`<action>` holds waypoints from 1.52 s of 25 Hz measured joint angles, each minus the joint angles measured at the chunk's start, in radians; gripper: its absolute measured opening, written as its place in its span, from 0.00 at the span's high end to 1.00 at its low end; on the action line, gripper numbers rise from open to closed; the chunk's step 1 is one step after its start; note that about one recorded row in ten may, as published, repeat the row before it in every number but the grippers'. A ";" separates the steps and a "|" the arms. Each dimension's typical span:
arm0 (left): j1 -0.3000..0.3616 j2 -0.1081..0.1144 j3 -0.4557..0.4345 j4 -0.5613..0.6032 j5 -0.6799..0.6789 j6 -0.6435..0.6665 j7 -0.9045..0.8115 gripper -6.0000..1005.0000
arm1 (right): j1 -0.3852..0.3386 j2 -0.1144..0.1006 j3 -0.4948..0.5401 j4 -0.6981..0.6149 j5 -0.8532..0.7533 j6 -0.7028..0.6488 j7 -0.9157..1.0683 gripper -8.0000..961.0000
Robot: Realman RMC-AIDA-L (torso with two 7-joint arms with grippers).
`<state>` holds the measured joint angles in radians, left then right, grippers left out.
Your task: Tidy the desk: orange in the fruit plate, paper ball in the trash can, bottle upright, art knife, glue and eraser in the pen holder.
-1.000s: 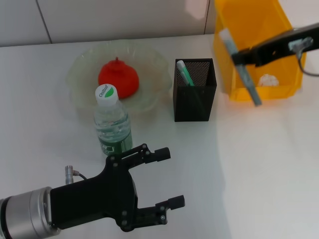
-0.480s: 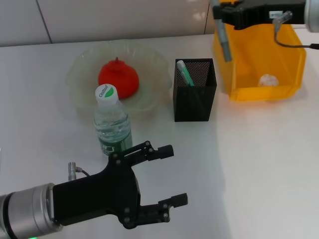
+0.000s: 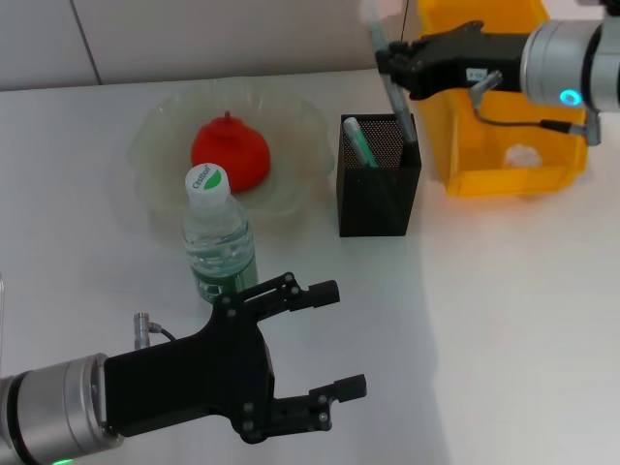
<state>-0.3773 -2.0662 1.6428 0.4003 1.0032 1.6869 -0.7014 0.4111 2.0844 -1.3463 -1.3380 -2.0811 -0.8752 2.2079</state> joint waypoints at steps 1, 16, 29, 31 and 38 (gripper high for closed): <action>0.000 0.000 0.000 0.000 0.000 0.000 0.000 0.22 | 0.000 0.000 -0.009 0.005 0.000 0.006 -0.001 0.88; 0.009 0.000 0.000 -0.009 0.000 0.000 0.005 0.22 | -0.051 0.002 -0.068 0.005 0.001 0.000 -0.006 0.78; 0.009 0.005 0.000 -0.011 0.000 0.024 -0.006 0.22 | -0.303 0.003 -0.006 -0.227 0.411 -0.146 -0.289 0.38; 0.007 0.007 -0.001 -0.011 -0.001 0.023 -0.009 0.22 | -0.351 0.002 0.037 -0.186 0.563 -0.245 -0.453 0.33; -0.020 0.018 -0.050 -0.066 0.000 -0.006 -0.014 0.22 | -0.389 -0.001 0.218 0.135 0.695 -0.596 -0.796 0.20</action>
<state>-0.3971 -2.0479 1.5930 0.3344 1.0034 1.6814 -0.7158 0.0221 2.0835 -1.1280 -1.2031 -1.3856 -1.4711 1.4117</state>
